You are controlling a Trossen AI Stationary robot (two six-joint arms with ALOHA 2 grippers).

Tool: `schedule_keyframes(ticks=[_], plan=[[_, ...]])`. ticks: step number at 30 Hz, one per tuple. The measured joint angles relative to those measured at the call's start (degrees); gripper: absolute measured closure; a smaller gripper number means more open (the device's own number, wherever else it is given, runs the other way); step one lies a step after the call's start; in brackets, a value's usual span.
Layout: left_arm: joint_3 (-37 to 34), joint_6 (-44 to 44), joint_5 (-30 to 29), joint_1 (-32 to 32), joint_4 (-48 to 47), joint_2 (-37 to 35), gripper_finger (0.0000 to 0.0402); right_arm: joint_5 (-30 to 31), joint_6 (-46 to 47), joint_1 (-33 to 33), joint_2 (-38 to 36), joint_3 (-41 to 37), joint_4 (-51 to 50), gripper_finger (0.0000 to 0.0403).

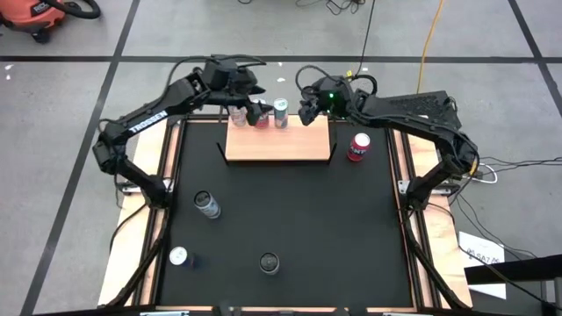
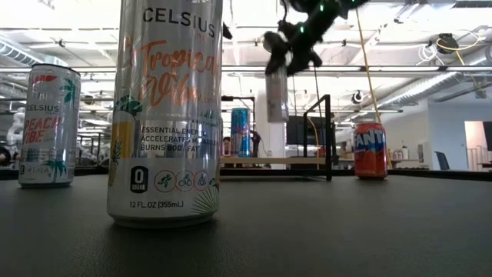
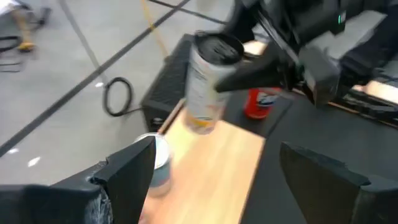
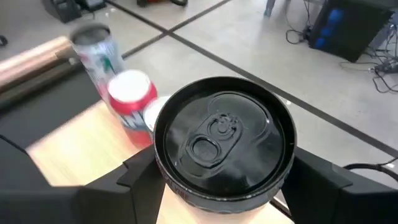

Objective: Place canned beverage on shelf
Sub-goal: Put the right white-yellow soda can on the shelf

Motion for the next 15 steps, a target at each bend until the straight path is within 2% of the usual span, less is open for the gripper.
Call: schedule_keyframes(ticks=[3, 8, 15], plan=[[0.0, 0.22, -2.97, 0.0, -0.92, -1.57, 0.0061, -2.83, -0.7, -1.37, 1.17, -3.5, 4.96, 0.0154], [-0.02, 0.2, -3.42, -0.08, -2.11, -2.18, 0.0061, -5.91, -1.34, -2.34, 5.39, -5.11, 7.31, 0.0154], [-0.02, -1.28, -3.53, -0.09, -2.61, -2.19, 0.0061, -6.12, -1.79, -3.34, 10.38, -5.01, 11.19, 0.0154]])
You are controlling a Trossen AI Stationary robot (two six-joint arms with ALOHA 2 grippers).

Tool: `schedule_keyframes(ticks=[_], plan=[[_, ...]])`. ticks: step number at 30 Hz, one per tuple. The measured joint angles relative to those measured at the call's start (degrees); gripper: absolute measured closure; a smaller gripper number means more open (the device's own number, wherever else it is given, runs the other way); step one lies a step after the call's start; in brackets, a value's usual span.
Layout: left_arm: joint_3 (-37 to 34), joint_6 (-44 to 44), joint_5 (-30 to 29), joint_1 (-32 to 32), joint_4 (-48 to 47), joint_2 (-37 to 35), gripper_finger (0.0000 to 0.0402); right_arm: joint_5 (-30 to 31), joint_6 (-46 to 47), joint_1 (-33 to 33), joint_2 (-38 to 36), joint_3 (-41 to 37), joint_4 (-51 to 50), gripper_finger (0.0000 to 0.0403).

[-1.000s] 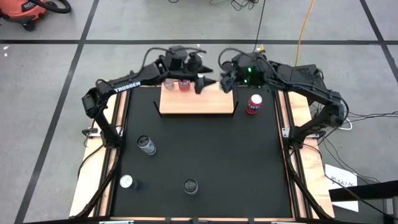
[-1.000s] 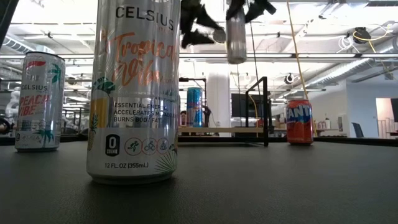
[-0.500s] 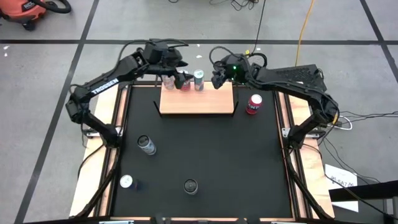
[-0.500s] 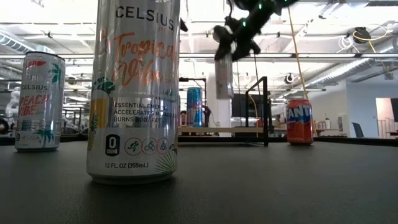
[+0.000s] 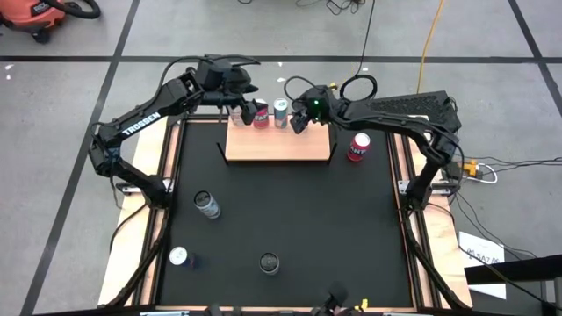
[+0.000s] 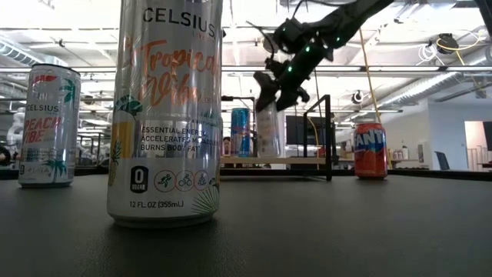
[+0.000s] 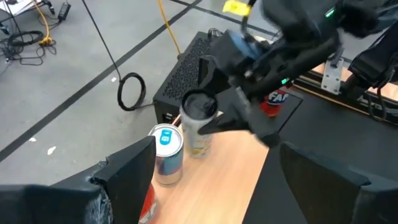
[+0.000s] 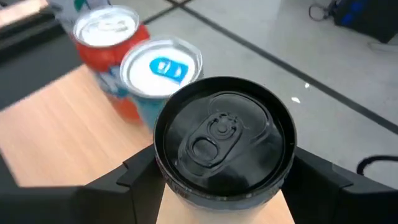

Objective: Place canned beverage on shelf
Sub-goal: Put the right white-yellow soda can on the shelf

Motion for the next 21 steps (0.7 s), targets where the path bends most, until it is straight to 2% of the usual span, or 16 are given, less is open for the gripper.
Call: schedule_keyframes(ticks=[10, 15, 21], plan=[[-0.04, -0.05, -0.29, 0.0, -6.41, 0.0, 0.0061, 0.05, -0.94, -0.51, 1.71, 0.18, 2.0, 0.0153], [-0.05, -0.06, -0.32, 0.03, -6.44, 0.0, 0.0061, -0.29, -0.83, -0.68, 1.71, 0.18, 1.82, 0.0153], [-0.05, -0.08, -0.33, 0.04, -6.26, 0.0, 0.0061, -4.55, 2.42, -1.97, 1.53, 0.16, 1.35, 0.0123]])
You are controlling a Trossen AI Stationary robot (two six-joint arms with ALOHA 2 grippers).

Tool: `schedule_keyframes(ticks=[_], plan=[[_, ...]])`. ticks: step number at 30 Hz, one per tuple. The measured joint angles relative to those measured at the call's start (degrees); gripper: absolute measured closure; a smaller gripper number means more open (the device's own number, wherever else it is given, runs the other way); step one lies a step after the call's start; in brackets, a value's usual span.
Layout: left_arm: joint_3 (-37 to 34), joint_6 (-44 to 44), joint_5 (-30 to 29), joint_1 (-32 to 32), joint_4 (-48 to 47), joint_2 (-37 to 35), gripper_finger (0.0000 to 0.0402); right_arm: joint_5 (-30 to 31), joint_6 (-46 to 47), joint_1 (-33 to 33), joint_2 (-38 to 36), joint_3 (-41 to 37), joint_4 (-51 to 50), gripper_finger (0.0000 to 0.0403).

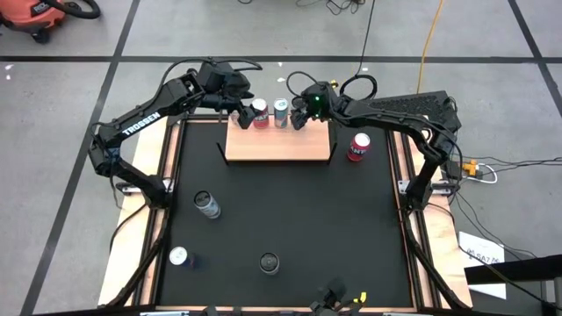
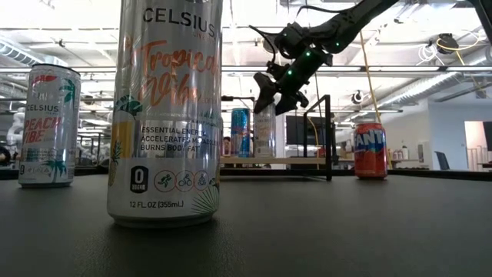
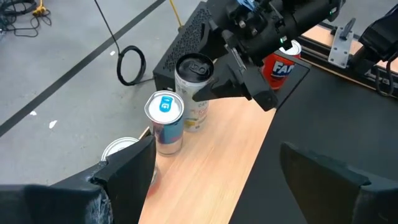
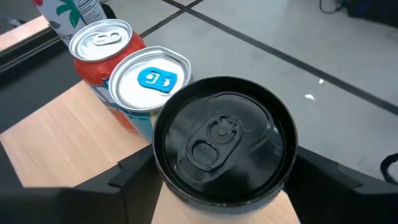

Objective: Place canned beverage on shelf
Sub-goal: Put the right white-yellow soda can on the shelf, then put the white-pink soda can aligned with the other white-pink soda cans on the shelf

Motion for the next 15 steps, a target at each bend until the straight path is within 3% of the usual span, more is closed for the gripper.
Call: schedule_keyframes(ticks=[7, 15], plan=[[0.0, -1.45, 0.0, 0.0, 0.0, 0.0, 0.0061, -0.01, 0.51, -1.1, -0.53, -0.13, -1.12, 0.008], [-0.01, -1.46, 0.01, -0.04, -0.06, -0.17, 0.0061, 0.1, -0.82, -1.15, -3.87, -0.13, -1.33, 0.0078]])
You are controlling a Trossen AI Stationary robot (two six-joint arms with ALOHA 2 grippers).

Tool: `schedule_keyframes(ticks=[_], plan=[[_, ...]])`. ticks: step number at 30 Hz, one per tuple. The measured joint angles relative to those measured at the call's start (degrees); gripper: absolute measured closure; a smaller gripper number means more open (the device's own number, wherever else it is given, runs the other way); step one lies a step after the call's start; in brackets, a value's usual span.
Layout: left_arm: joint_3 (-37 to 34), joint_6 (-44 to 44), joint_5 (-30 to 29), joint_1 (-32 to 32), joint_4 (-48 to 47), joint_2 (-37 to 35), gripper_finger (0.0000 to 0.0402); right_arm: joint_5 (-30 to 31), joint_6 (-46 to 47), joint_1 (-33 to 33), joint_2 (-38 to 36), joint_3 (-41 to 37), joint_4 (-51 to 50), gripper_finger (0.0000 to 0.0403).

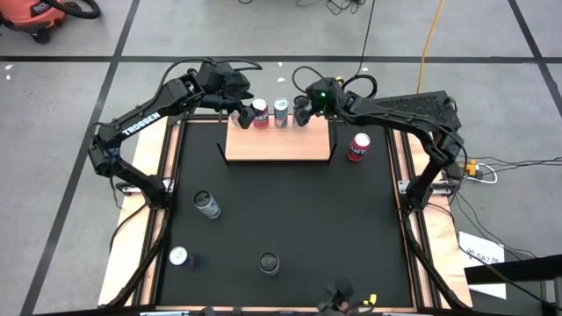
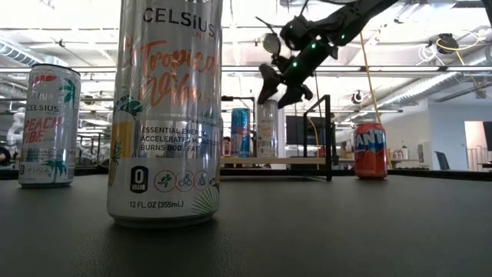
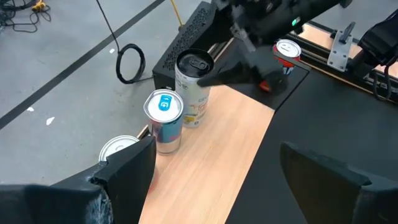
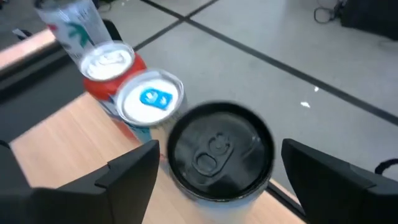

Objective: Place canned beverage on shelf
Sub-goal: Put the white-pink soda can aligned with the other white-pink soda cans on the shelf

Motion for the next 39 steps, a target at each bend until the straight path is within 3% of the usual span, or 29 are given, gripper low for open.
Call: schedule_keyframes(ticks=[10, 19, 27, 31, 39], plan=[[-0.05, 1.54, -2.45, 0.03, -4.43, -7.77, 0.0061, 0.17, 0.86, 2.33, -10.92, 0.0, -5.38, 0.0078], [-0.03, -2.73, -3.52, -3.95, -6.55, -10.41, 0.0061, 2.93, 6.57, 12.85, -17.19, 0.0, -12.91, 0.0078], [-2.41, -12.96, -17.13, -14.94, -4.32, -10.35, 0.0061, 3.19, 8.41, 21.68, -21.39, 0.0, -13.47, 0.0078], [-3.78, -19.54, -19.12, -20.59, -3.97, -10.41, 0.0061, 2.48, 10.55, 25.28, -24.15, 0.02, -15.09, 0.0078], [-4.6, -35.83, -26.05, -31.51, -18.86, -10.39, 0.0061, 4.11, 12.02, 31.97, -26.31, 0.02, -23.56, 0.0078]])
